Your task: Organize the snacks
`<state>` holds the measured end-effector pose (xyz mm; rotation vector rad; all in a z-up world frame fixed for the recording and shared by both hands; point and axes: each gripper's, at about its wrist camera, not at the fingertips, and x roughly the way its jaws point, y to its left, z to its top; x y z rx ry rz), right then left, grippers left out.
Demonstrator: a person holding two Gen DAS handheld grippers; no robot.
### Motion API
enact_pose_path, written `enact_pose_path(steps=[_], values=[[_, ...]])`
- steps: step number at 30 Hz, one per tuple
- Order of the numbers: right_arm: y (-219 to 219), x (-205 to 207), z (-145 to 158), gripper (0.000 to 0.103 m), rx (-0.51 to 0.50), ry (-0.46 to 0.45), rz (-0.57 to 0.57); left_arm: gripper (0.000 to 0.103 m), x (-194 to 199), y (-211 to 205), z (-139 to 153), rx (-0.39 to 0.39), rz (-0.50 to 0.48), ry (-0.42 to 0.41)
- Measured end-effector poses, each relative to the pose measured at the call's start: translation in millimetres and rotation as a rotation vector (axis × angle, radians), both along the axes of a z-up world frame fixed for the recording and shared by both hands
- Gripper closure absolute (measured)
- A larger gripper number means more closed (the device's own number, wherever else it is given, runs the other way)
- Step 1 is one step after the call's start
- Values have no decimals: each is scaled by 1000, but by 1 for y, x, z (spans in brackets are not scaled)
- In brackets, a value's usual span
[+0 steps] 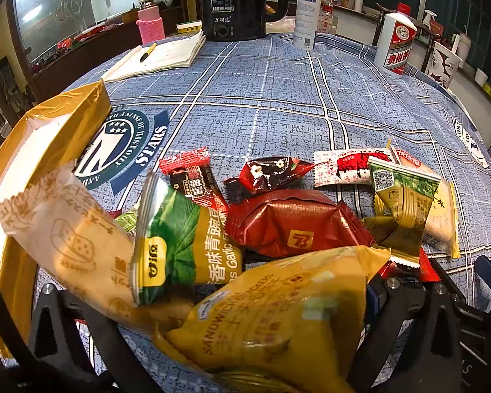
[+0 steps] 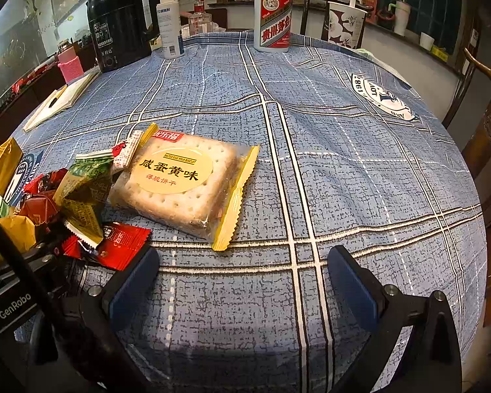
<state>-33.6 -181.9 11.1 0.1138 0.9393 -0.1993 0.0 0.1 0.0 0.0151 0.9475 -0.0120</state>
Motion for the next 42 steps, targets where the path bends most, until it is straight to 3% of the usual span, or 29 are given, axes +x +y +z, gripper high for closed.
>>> enact_pose_path(steps=[10,17,19,22,24,27,33,38,42], values=[[-1,8,0,0,14,61,54,0,12,-4,1,3,-49,48],[-7,-1,3,2,77,25,56,5,4,2,5,-1,-57,120],[-9,-4,5,8,82,16,32,10,-1,6,8,-24,-50,131],[-15,-12,10,26,132,-11,-8,16,-9,13,14,-91,-45,158],[-19,-15,13,48,218,-13,4,16,-18,21,24,-139,-35,154],[-27,-20,13,63,400,4,7,16,-31,30,43,-182,-39,120],[-20,-34,22,66,511,-4,-4,16,-47,45,74,-181,-58,40],[-7,-32,38,65,495,-25,40,16,-49,62,71,-177,-67,49],[2,-25,42,65,449,23,86,16,-55,62,60,-180,-102,83]])
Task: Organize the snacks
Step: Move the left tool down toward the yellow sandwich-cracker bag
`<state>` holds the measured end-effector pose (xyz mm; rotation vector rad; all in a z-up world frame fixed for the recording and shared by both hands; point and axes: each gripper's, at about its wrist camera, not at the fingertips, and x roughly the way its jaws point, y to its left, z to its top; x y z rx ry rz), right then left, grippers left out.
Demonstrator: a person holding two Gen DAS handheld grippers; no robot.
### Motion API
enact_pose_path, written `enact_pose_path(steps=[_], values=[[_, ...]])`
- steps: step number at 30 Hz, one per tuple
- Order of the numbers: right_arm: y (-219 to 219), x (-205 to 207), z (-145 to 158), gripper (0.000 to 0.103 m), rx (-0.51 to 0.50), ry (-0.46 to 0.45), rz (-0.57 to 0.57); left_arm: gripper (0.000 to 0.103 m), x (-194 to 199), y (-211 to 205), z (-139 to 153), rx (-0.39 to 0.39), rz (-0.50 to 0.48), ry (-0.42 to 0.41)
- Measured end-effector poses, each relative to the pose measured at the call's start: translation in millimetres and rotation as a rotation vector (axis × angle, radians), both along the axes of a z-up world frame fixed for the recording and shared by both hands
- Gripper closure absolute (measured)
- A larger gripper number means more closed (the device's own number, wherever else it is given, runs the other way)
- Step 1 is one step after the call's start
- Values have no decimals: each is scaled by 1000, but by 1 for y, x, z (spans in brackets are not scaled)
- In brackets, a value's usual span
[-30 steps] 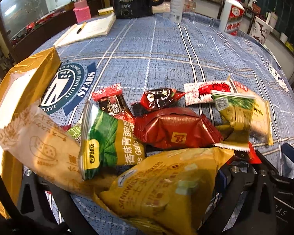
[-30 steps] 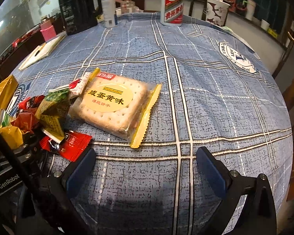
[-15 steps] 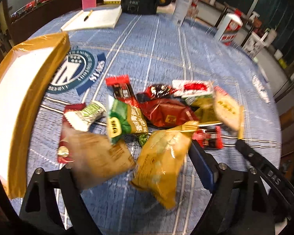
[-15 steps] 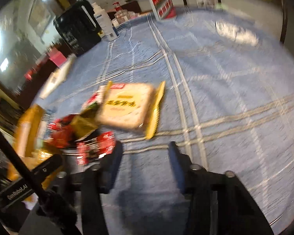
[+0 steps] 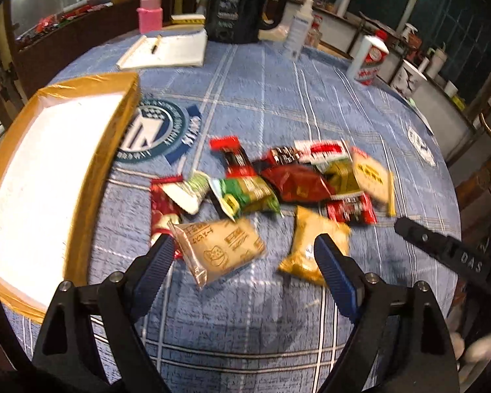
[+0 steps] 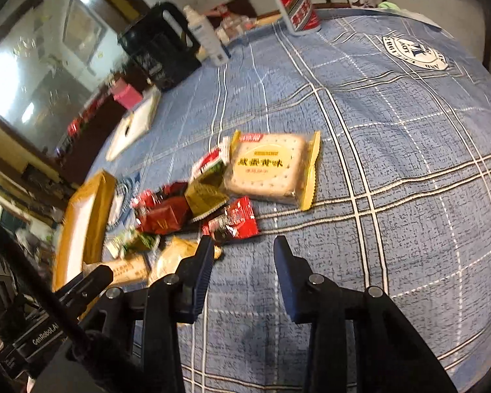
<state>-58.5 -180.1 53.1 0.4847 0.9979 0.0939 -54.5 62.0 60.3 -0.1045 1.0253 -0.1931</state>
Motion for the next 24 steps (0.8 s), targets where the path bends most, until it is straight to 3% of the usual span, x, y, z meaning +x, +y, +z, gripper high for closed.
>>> enact_pose_path(steps=[7,12,19,24], values=[[-2,-5,0,65,-93,5,-7,16,1,-30,-7,11,-109,9],[-9,-13,-1,58,-119,11,-37,16,10,-45,-20,37,-155,50],[-21,-18,-4,57,-149,26,-62,16,1,-58,-5,-28,-250,19],[-26,-21,-3,57,-163,29,-66,16,2,-80,-13,-8,-352,45]])
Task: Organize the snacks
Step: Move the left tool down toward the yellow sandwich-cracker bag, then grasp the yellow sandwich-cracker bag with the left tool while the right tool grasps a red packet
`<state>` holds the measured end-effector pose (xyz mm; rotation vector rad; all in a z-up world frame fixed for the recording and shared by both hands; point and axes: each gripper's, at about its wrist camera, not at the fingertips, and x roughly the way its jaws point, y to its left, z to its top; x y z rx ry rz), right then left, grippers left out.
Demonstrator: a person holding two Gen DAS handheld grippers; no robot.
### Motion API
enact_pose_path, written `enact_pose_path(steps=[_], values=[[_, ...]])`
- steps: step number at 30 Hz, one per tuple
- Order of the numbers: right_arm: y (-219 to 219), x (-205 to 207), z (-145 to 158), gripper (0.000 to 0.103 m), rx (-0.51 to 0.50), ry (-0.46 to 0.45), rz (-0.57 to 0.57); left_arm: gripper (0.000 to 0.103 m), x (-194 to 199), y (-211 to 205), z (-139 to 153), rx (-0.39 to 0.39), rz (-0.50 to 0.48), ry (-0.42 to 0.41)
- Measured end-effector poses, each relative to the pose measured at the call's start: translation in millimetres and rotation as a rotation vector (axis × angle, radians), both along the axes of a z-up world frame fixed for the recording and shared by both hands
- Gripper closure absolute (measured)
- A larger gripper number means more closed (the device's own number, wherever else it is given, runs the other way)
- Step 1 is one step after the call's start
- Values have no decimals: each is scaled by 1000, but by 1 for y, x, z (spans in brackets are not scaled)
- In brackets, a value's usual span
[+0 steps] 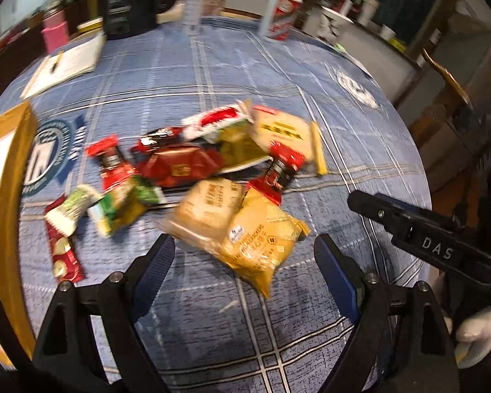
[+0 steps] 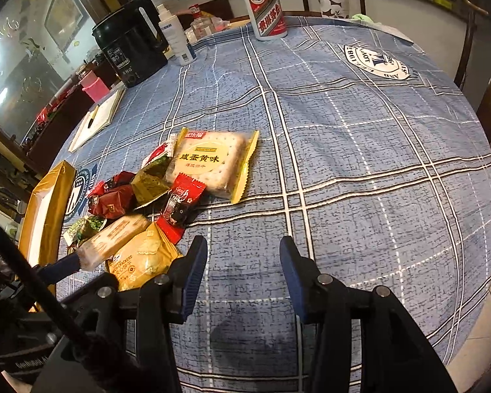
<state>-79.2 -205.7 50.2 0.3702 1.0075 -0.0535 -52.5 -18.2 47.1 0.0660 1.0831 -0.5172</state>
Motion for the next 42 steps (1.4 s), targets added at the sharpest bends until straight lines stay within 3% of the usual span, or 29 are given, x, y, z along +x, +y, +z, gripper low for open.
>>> enact_pose_path(steps=[6,10,13,21,26,27,29,30,34,42], values=[[-2,-7,4,57,-47,-6,13,16,-25,15,1,95,-49,-1],[-9,-11,0,57,-37,-2,-8,16,-24,29,14,29,-22,-14],[-7,-8,-2,57,-14,9,-10,16,-16,10,15,-2,-71,-11],[-1,-17,4,57,-31,-3,12,19,-1,-41,-15,130,-192,-47],[-8,-21,3,57,-30,-1,-6,19,12,-42,-22,133,-165,-41],[-9,-21,3,57,-30,1,-9,23,13,-42,-24,133,-159,-30],[-9,-20,2,57,-27,3,-9,51,10,-43,-23,143,-186,-38],[-7,-20,1,57,-28,4,-5,50,10,-44,-25,140,-193,-25],[-2,-15,2,57,-27,3,18,51,5,-31,-19,106,-138,-22],[22,28,-2,57,38,20,94,51,-10,48,25,-74,79,-27]])
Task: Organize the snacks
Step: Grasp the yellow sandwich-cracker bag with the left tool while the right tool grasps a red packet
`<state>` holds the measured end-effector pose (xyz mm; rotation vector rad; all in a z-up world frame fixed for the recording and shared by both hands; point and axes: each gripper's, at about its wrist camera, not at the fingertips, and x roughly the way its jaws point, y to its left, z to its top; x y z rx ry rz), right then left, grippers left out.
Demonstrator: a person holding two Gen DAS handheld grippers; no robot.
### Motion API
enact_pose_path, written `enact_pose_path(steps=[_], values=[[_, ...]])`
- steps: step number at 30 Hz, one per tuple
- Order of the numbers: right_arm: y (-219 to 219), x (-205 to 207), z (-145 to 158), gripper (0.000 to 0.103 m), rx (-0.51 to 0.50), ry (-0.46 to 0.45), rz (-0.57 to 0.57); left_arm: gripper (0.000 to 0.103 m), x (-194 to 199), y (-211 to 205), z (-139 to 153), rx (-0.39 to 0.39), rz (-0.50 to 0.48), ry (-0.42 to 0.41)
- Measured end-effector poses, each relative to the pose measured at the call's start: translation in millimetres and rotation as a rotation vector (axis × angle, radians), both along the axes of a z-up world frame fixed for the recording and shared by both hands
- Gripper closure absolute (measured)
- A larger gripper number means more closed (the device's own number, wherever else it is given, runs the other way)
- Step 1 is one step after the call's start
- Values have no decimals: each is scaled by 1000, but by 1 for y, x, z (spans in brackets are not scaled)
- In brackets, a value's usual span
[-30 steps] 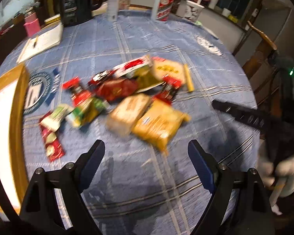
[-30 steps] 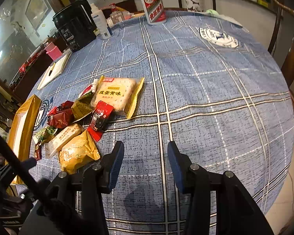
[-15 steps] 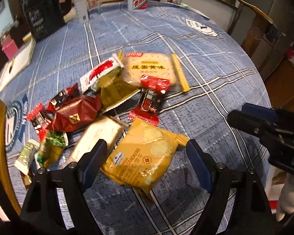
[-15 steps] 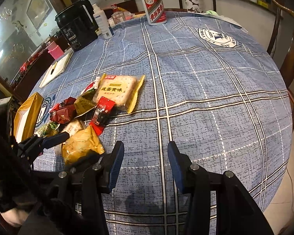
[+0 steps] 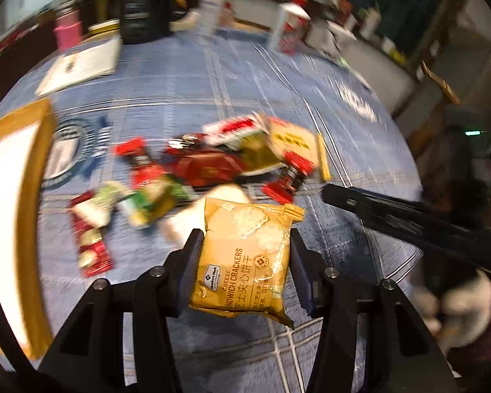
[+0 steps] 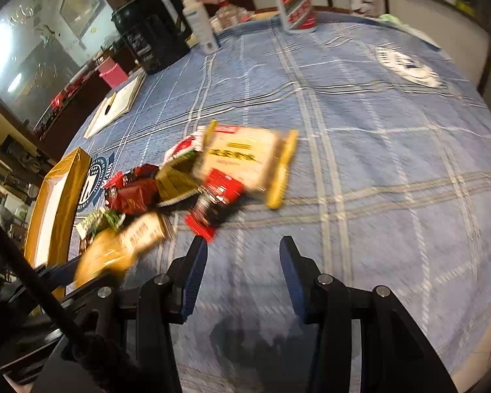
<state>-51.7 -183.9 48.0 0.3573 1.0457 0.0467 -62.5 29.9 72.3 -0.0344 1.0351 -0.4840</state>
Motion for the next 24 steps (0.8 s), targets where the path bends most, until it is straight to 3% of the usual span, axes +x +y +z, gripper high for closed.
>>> enact_pose_path(steps=[5,9,10,12,13,19,24], values=[[20,37,-13,57,-16,39,-15,51,-6,49,15,-34,123,-14],[31,45,-21,59,-86,60,-47,51,-6,78,20,-47,195,-21],[32,46,-21,62,-101,62,-52,51,-6,84,20,-45,209,-21],[30,47,-21,88,-76,52,-51,51,-7,99,20,-49,238,-23],[29,47,-22,90,-59,56,-49,51,-6,106,20,-49,253,-22],[20,31,-13,90,-3,36,-43,51,0,142,18,-58,323,-15],[31,12,17,90,15,-21,0,51,7,178,19,-52,396,-18]])
